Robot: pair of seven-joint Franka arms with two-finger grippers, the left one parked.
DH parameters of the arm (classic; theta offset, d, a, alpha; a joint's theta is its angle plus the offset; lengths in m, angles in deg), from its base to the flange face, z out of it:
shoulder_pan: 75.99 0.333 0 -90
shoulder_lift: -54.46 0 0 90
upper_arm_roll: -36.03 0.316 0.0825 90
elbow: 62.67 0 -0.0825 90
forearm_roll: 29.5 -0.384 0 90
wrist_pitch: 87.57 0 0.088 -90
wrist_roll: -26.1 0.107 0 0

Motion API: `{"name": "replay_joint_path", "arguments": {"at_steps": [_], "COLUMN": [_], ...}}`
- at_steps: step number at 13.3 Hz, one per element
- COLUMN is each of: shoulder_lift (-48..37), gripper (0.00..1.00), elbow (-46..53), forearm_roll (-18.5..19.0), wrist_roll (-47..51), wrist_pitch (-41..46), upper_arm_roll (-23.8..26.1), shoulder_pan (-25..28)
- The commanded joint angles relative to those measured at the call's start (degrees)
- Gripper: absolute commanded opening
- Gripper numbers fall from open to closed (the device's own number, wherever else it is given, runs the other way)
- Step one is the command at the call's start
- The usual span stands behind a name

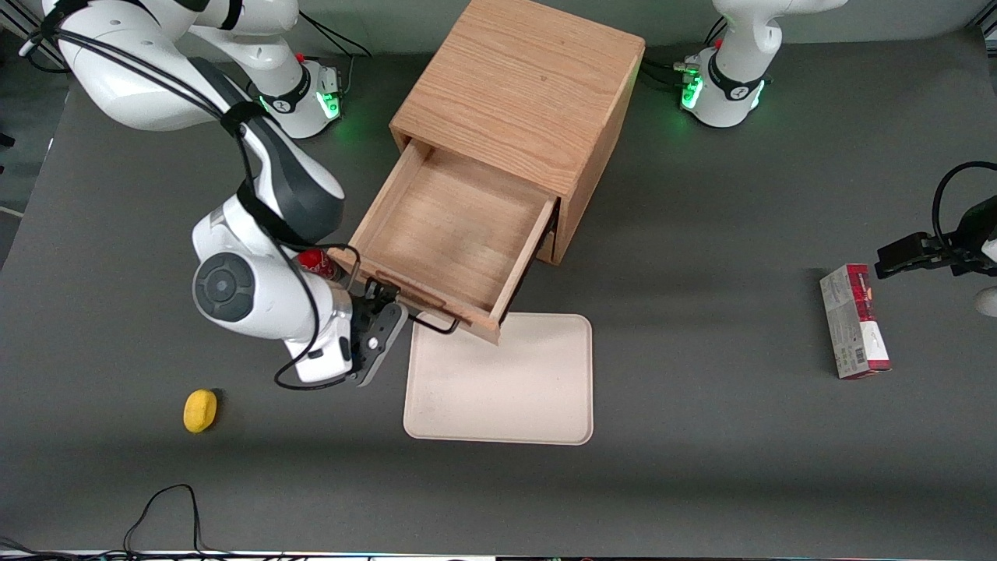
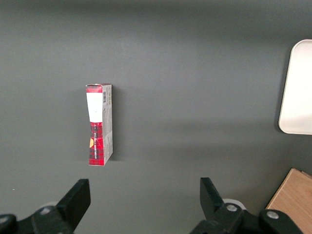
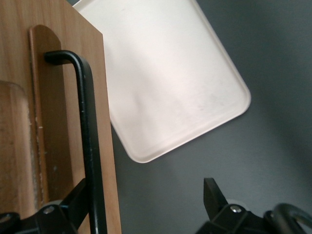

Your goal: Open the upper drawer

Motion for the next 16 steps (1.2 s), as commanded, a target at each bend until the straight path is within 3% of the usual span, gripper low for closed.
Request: {"name": "replay_joint_path", "arguments": {"at_steps": [1,4,6,7,10,13,16], "shoulder_lift": [2.9,1.7,-1.6,-3.2,-7.9,-16.5,-31.9], "gripper": [1.0,1.0,1.0,1.0,1.0,1.0,1.0], "elbow": [5.8,6.6,6.7,6.7,8.5,4.4,-13.7], "forearm_roll": [1.6,2.0,7.4,7.1,2.0,-8.3,-9.2], "wrist_roll": [-1.1,-0.6,-0.4,-0.2,1.9,16.2,27.5], "wrist_pitch": [1.0,1.4,1.5,1.5,3.7,14.9,13.2], "upper_arm_roll": [-0.1,-1.5,-1.3,-1.5,-3.2,-14.2,-20.8], "shoulder_pan": [0.6,0.7,0.6,0.5,-1.3,-1.0,-0.7]}}
